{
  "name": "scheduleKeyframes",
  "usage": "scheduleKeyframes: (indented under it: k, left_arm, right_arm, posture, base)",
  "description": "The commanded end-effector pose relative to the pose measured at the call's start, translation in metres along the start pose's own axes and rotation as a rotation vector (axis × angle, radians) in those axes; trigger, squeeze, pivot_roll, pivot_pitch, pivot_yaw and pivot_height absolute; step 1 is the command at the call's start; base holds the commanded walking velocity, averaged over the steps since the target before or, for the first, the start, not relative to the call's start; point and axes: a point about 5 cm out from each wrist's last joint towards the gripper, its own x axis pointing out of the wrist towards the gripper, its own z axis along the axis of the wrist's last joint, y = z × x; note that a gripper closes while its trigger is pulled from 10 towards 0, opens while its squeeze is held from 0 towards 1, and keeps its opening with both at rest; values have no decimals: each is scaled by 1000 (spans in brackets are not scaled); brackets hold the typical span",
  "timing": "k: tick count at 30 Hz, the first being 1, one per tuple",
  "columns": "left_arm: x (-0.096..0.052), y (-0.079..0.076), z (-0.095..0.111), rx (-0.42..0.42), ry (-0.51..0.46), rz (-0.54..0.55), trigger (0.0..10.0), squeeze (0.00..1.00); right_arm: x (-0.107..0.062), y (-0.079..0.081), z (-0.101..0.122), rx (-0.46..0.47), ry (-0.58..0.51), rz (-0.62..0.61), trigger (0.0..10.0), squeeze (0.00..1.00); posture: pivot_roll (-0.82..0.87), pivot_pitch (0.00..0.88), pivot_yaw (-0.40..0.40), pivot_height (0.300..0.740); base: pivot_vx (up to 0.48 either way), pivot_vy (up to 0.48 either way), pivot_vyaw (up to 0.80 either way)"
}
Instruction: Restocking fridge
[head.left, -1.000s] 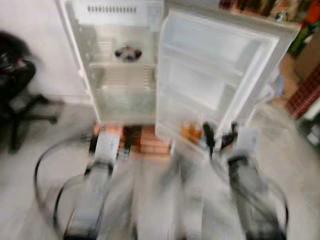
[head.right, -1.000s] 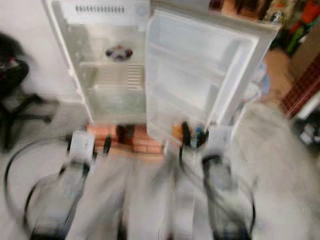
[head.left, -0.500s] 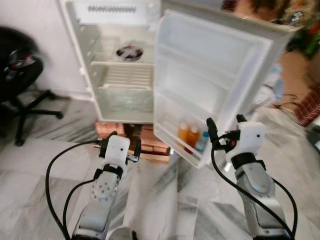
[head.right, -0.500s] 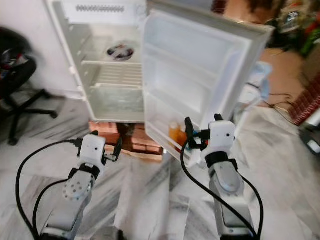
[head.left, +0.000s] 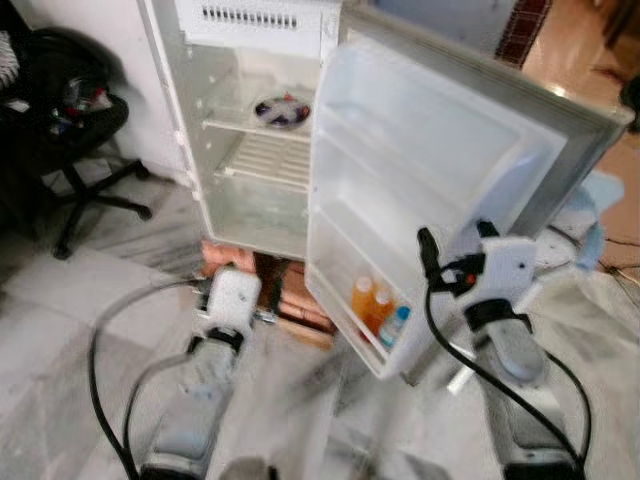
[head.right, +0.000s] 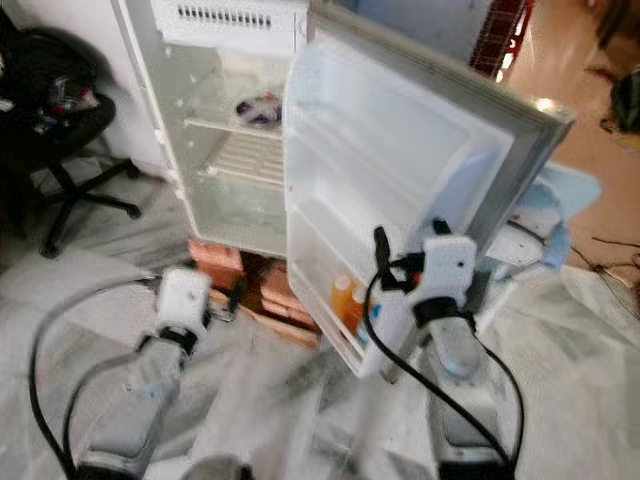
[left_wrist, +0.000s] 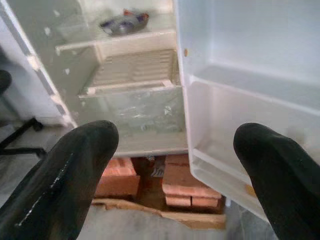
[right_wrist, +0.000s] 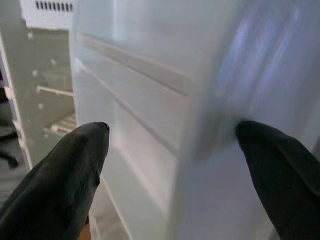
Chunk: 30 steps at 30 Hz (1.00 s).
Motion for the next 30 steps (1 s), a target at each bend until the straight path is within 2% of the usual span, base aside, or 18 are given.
scheduleKeyframes:
  k: [1,5,6,7,9,10,11,13,15,18,19,20,21,23,25,26,27,30]
  left_arm:
    - [0,-5,1,-16,0,-13,10000,0]
    - [-2,-7,-2,-17,14,-15,10000,0]
    - [-3,-8,-3,-20,21,-21,10000,0]
    - [-3,-8,-3,-20,21,-21,10000,0]
    - [-5,-9,-6,-13,41,-34,10000,0]
    - [-5,-9,-6,-13,41,-34,10000,0]
    - [-7,-9,-9,-8,59,-50,10000,0]
    - [-11,-9,-16,12,98,-77,10000,0]
    - [-14,-6,-20,22,116,-89,10000,0]
    - [-29,0,-34,44,176,-94,10000,0]
    - [-29,0,-34,44,176,-94,10000,0]
    - [-35,2,-39,61,206,-97,10000,0]
    - [-35,2,-39,61,206,-97,10000,0]
    - [-45,4,-55,136,311,-133,10000,0]
    - [-51,0,-61,103,356,-178,10000,0]
    - [-56,0,-66,125,392,-188,10000,0]
    - [-56,0,-66,125,392,-188,10000,0]
    - [-67,2,-76,113,483,-211,10000,0]
  right_arm:
    - [-3,-4,1,0,1,2,10000,0]
    - [-13,-6,-2,17,18,34,10000,0]
    - [-20,0,-5,67,47,130,10000,0]
    - [-20,0,-5,67,47,130,10000,0]
    - [-38,17,-15,213,159,355,10000,0]
    - [-38,17,-15,213,159,355,10000,0]
    - [-53,26,-17,265,223,532,10000,0]
    - [-66,26,-21,262,282,655,10000,0]
    - [-69,21,-26,217,315,674,10000,0]
    - [-61,1,-40,77,352,582,10000,0]
    - [-61,1,-40,77,352,582,10000,0]
    - [-54,-10,-43,21,355,499,10000,0]
    - [-54,-10,-43,21,355,499,10000,0]
    - [-43,-22,-44,-25,363,387,10000,0]
    - [-37,-28,-42,-105,348,335,10000,0]
    - [-31,-35,-43,-139,353,264,10000,0]
    - [-31,-35,-43,-139,353,264,10000,0]
    - [-16,-48,-34,-149,315,159,10000,0]
  posture:
    - [99,87,-27,740]
    - [99,88,-29,740]
    - [99,87,-28,740]
    - [99,87,-28,740]
    - [97,84,-26,740]
    - [97,84,-26,740]
    - [96,82,-22,740]
    - [98,81,-21,740]
    - [98,81,-21,740]
    - [111,83,-23,740]
    - [111,83,-23,740]
    - [118,86,-23,740]
    - [118,86,-23,740]
    - [125,91,-25,740]
    - [126,96,-26,740]
    - [126,96,-26,740]
    - [126,96,-26,740]
    - [136,94,-27,740]
  base:
    - [0,0,0]
    - [0,0,0]
    - [0,0,0]
    - [0,0,0]
    - [0,0,0]
    - [0,0,0]
    - [0,0,0]
    - [0,0,0]
    - [0,0,0]
    - [0,0,0]
    - [0,0,0]
    - [0,0,0]
    - [0,0,0]
    - [0,0,0]
    - [0,0,0]
    - [0,0,0]
    - [0,0,0]
    - [0,0,0]
